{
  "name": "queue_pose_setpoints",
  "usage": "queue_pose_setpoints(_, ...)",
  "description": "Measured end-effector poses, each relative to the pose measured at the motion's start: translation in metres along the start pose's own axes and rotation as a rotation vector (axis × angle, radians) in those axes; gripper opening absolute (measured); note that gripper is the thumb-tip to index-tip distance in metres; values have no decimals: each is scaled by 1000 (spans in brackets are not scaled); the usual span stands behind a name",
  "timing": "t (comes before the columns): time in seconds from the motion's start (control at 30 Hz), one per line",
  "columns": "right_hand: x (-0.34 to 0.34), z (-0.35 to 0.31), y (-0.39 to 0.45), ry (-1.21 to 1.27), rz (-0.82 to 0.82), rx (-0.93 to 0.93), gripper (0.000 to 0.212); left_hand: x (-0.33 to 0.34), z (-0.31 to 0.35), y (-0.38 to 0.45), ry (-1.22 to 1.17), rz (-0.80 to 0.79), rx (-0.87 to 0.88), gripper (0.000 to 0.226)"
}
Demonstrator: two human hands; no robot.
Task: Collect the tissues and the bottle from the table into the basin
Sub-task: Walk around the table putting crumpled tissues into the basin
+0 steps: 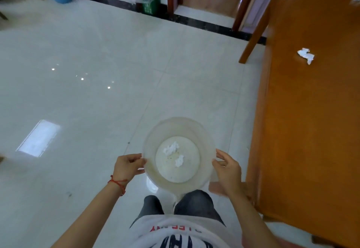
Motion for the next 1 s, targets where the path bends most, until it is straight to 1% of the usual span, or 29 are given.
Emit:
queue_pose_setpoints(0.2,-26,-34,71,-1,32,0,37,49,54,52,30,-33,37,26)
queue_pose_setpoints(0.3,-33,-48,110,8,53,28,37,72,81,86,49,-44,42,26)
queue_pose_setpoints(0.5,-37,-82,198,45,105,68,36,120,141,172,94,-112,55,25)
queue_pose_setpoints(0.67,-41,-119,272,107,162,95,34,162,205,246,136,-165,57,27)
queue_pose_setpoints(0.7,-42,-125,276,100,172,96,34,166,213,250,128,-174,59,27)
queue_pose_setpoints(0.77,-48,-140,322,108,214,142,33,194,248,294,153,-219,43,27)
queue_pose_setpoints(0.83,-49,-149,327,102,214,120,33,200,262,298,169,-232,60,27)
queue_pose_setpoints(1.0,-63,-160,382,122,231,182,34,249,303,349,202,-280,45,26)
Point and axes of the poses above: each hand's wrist, its own y-axis towards the middle knuckle, its own x-axis out of the palm, z = x × y, the point moved 5 cm from there along y, towards the middle knuckle, and after that the axes turned 14 degrees about -y, right-handed, at the moved point
